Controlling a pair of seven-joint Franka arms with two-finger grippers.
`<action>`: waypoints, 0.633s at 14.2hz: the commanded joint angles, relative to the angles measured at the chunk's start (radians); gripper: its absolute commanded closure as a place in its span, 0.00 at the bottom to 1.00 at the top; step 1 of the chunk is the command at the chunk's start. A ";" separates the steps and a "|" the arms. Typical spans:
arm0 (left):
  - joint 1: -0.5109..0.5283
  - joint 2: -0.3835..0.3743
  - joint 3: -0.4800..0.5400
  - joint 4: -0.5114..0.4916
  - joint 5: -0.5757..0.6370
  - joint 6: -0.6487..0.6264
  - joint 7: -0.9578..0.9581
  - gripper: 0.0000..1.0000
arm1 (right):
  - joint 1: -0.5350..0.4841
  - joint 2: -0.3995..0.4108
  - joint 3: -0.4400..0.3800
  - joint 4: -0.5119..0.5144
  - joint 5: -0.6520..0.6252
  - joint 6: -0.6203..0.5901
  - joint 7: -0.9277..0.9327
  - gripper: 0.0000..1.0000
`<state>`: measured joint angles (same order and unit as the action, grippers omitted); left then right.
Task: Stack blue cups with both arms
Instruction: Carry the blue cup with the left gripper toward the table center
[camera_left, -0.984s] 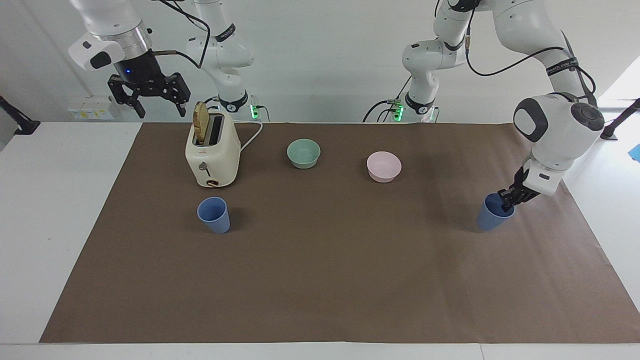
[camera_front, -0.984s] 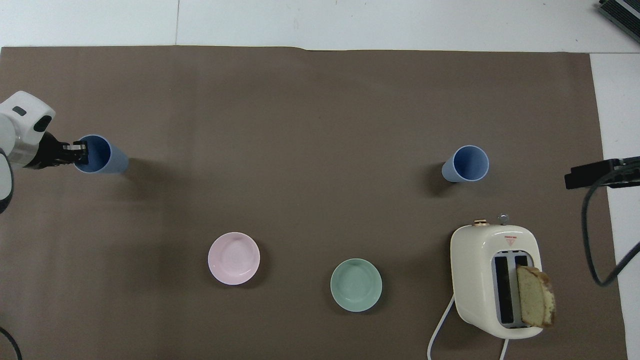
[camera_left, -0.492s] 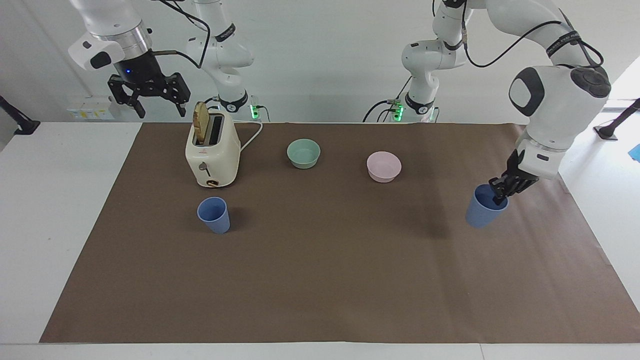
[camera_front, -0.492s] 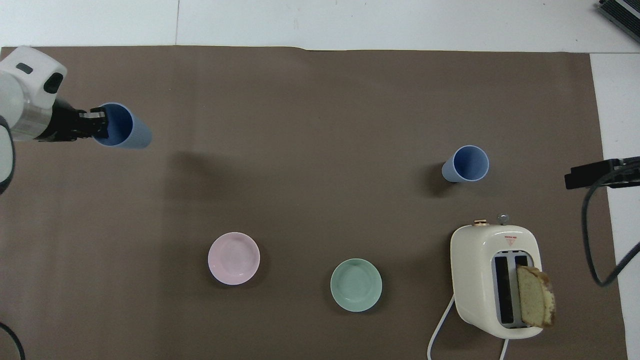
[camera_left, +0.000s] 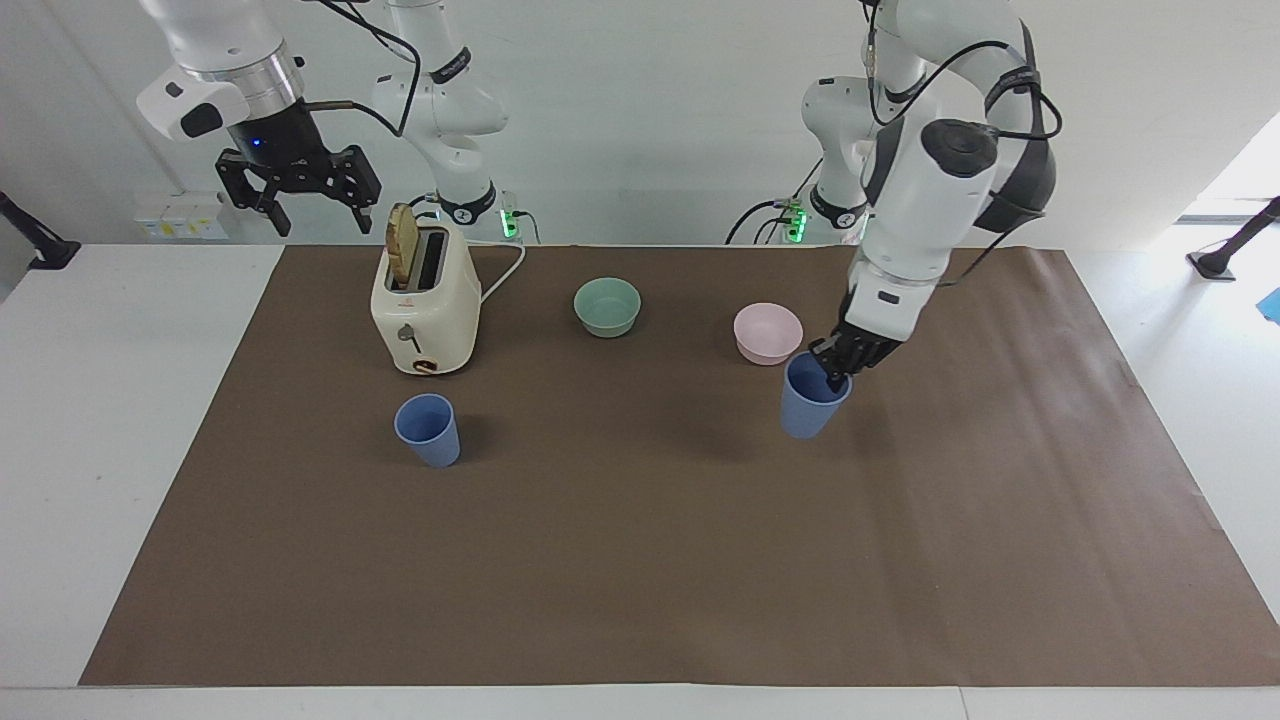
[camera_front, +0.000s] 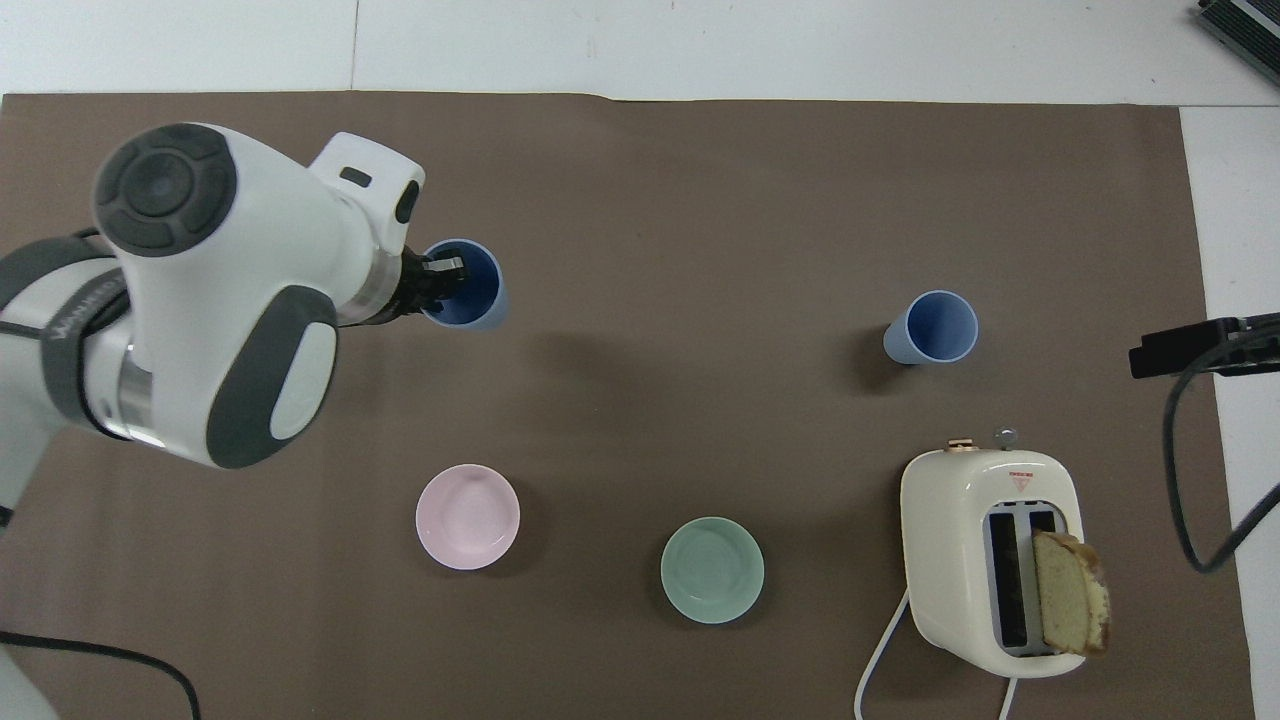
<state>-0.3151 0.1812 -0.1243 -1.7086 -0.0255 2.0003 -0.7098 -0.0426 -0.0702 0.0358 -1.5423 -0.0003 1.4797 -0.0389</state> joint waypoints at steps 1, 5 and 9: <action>-0.091 0.059 0.020 -0.003 0.025 0.067 -0.091 1.00 | -0.010 -0.019 0.004 -0.018 0.000 -0.001 0.005 0.00; -0.143 0.110 0.020 -0.028 0.027 0.120 -0.096 1.00 | -0.010 -0.019 0.004 -0.018 0.000 -0.001 0.007 0.00; -0.170 0.127 0.020 -0.085 0.027 0.196 -0.103 1.00 | -0.010 -0.019 0.004 -0.018 0.000 -0.001 0.005 0.00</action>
<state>-0.4584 0.3183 -0.1225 -1.7480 -0.0192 2.1439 -0.7931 -0.0426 -0.0702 0.0358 -1.5423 -0.0003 1.4797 -0.0389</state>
